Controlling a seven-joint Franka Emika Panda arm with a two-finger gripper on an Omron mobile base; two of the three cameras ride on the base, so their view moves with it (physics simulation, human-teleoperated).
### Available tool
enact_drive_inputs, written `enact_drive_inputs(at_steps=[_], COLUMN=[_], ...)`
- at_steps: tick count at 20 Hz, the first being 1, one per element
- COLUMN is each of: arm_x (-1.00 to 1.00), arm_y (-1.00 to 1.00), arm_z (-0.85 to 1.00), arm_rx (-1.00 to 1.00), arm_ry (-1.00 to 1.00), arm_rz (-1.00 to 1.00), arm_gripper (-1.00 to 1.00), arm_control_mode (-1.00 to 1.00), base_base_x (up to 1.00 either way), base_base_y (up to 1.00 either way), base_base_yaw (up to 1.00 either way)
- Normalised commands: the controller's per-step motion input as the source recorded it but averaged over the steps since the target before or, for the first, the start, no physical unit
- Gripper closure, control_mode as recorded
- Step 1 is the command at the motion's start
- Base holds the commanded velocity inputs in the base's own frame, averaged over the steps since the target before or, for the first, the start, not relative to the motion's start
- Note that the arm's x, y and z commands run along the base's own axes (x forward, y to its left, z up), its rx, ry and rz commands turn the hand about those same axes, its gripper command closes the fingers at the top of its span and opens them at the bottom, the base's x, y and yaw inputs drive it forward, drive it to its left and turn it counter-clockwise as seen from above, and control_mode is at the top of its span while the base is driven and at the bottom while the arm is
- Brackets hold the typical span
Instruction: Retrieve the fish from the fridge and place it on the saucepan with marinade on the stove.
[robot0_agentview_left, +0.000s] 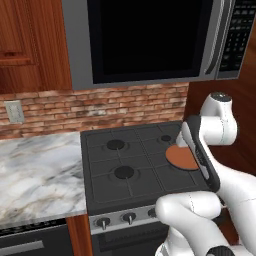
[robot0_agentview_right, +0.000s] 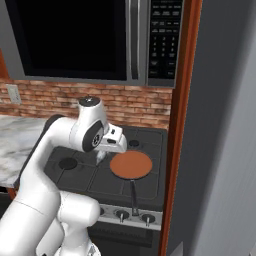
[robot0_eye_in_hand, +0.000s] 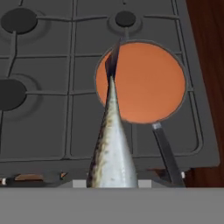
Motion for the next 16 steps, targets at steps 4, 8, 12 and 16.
enact_drive_inputs(at_steps=[4, 8, 12, 16], arm_x=[0.5, 0.4, 0.33, 0.26], arm_y=[-0.11, -0.08, 0.0, -0.03], arm_z=[-0.43, -0.33, -0.39, -0.33], arm_rx=[0.0, 0.0, 0.0, 0.0], arm_ry=[0.04, 0.05, 0.06, 0.05], arm_rz=[-0.03, -0.03, -0.02, -0.01], arm_gripper=[1.0, 1.0, 1.0, 1.0], arm_control_mode=[-1.0, -1.0, -1.0, -1.0], base_base_x=[0.0, 0.0, 0.0, 0.0], base_base_y=[0.0, 0.0, 0.0, 0.0], base_base_yaw=[0.0, 0.0, 0.0, 0.0])
